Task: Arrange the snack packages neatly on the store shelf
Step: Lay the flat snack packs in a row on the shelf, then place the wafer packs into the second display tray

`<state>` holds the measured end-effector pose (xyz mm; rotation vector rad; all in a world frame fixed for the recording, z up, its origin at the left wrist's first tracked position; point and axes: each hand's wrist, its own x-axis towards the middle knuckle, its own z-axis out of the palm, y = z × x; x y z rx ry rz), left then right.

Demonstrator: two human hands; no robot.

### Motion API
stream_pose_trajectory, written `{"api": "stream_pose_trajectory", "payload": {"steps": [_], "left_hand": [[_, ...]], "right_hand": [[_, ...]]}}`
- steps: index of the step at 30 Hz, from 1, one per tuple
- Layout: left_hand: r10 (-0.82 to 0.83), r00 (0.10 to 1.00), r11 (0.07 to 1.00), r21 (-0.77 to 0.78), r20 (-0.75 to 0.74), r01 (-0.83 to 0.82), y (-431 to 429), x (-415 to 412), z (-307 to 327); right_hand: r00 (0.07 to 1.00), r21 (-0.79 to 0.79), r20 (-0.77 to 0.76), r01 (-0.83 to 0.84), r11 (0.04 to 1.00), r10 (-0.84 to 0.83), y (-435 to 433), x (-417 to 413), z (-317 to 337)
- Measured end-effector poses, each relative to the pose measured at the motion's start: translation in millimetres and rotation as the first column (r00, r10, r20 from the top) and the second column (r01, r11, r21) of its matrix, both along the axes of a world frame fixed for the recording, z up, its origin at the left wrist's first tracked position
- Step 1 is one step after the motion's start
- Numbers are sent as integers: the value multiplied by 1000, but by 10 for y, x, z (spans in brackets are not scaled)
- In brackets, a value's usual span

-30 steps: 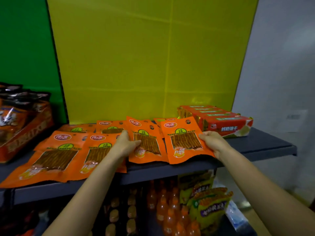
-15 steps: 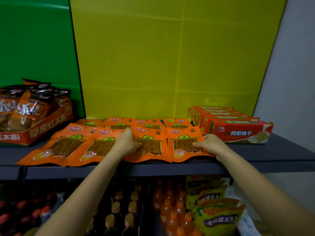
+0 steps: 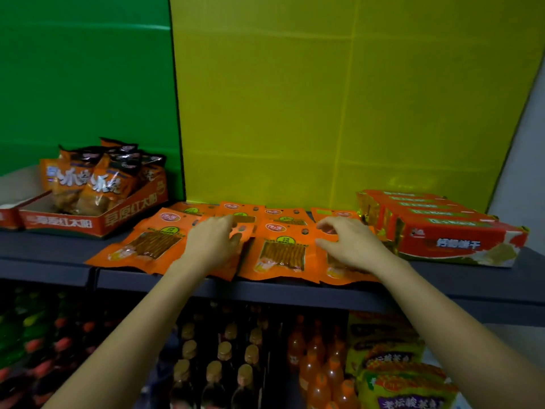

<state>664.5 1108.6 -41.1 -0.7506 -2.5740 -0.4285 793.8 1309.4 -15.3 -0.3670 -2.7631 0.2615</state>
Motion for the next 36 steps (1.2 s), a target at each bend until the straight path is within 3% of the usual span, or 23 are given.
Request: {"api": "stream_pose_trajectory", "payload": {"steps": [6, 15, 24, 36], "left_hand": [[171, 985, 985, -27, 32, -170, -823, -119, 63], [446, 890, 894, 0, 94, -448, -2682, -334, -60], [599, 799, 800, -42, 40, -598, -4704, -615, -117], [723, 691, 690, -44, -5, -723, -6650, -1211, -176]], "right_hand": [[954, 57, -55, -293, 954, 296, -793, -630, 0], [754, -6, -46, -656, 755, 655, -2583, -1577, -18], [600, -93, -15, -798, 596, 800, -4613, -2387, -96], [552, -128, 22, -825, 550, 834, -6740, -3390, -130]]}}
